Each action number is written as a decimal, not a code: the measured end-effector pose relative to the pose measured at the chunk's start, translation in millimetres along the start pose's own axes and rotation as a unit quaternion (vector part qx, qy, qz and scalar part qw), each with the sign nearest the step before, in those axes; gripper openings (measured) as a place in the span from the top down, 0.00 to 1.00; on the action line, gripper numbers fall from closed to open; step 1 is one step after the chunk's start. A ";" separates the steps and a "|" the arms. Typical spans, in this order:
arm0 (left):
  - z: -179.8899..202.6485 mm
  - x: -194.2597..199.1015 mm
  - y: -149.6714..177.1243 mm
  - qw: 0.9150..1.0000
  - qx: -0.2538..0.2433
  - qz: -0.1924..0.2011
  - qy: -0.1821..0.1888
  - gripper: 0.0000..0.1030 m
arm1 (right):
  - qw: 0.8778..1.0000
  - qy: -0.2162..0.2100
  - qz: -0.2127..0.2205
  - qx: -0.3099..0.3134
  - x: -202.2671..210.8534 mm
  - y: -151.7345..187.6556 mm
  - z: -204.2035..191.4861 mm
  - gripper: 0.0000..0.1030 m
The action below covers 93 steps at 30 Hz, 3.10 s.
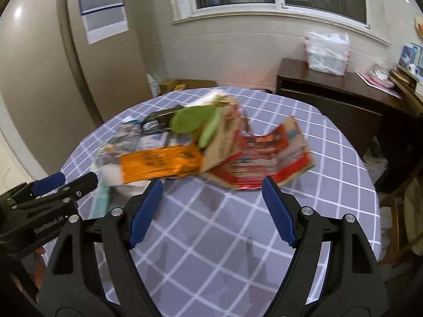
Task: Collect trash
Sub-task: 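Return both tools to the table and grasp the newspaper-wrapped paper bag with the right tool, then grasp the orange packet with the left tool while the right tool holds the newspaper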
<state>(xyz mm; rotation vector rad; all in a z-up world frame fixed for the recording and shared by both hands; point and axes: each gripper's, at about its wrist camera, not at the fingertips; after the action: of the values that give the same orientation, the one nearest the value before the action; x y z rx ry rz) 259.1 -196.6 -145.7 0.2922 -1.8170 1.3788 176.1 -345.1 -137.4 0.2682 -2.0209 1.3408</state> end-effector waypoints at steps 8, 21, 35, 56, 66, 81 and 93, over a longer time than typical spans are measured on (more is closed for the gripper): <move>31.1 -24.7 -31.1 0.999 -0.050 -0.005 0.011 0.35 | 1.000 0.002 -0.011 -0.019 -19.6 -11.6 21.6 0.26; 25.4 -47.4 -41.7 0.997 -0.064 -0.017 0.038 0.36 | 0.996 -0.046 -0.057 -0.042 -67.5 -32.0 19.0 0.78; 91.3 -74.8 -38.1 0.975 -0.217 -0.026 0.029 0.29 | 0.999 -0.022 -0.035 -0.023 -48.8 -25.3 28.3 0.86; 84.4 -86.7 -41.8 0.983 -0.173 -0.031 0.044 0.99 | 0.999 -0.036 -0.036 -0.011 -45.5 -21.2 16.6 0.87; 59.4 -50.7 -36.7 0.988 -0.107 0.010 0.115 1.00 | 0.999 -0.048 -0.021 -0.011 -24.9 -23.1 10.5 0.87; 6.0 15.0 -20.7 0.982 -0.029 0.056 0.178 1.00 | 0.995 -0.099 0.012 0.007 38.4 -29.8 -36.1 0.87; 12.6 21.6 11.7 0.979 -0.056 0.020 0.194 0.99 | 0.995 -0.093 -0.028 0.021 40.6 -0.4 -53.7 0.87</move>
<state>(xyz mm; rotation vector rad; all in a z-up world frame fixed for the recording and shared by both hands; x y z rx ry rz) 232.3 -197.3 -139.2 -0.0723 -1.5719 1.2526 169.2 -290.5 -98.7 0.4821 -2.1211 1.3683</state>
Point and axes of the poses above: each gripper's, at about its wrist camera, not at the fingertips, and x roughly against the way its jaws point, z to its right, y to its underside, and after that the axes turned 8 degrees about -x, right-handed
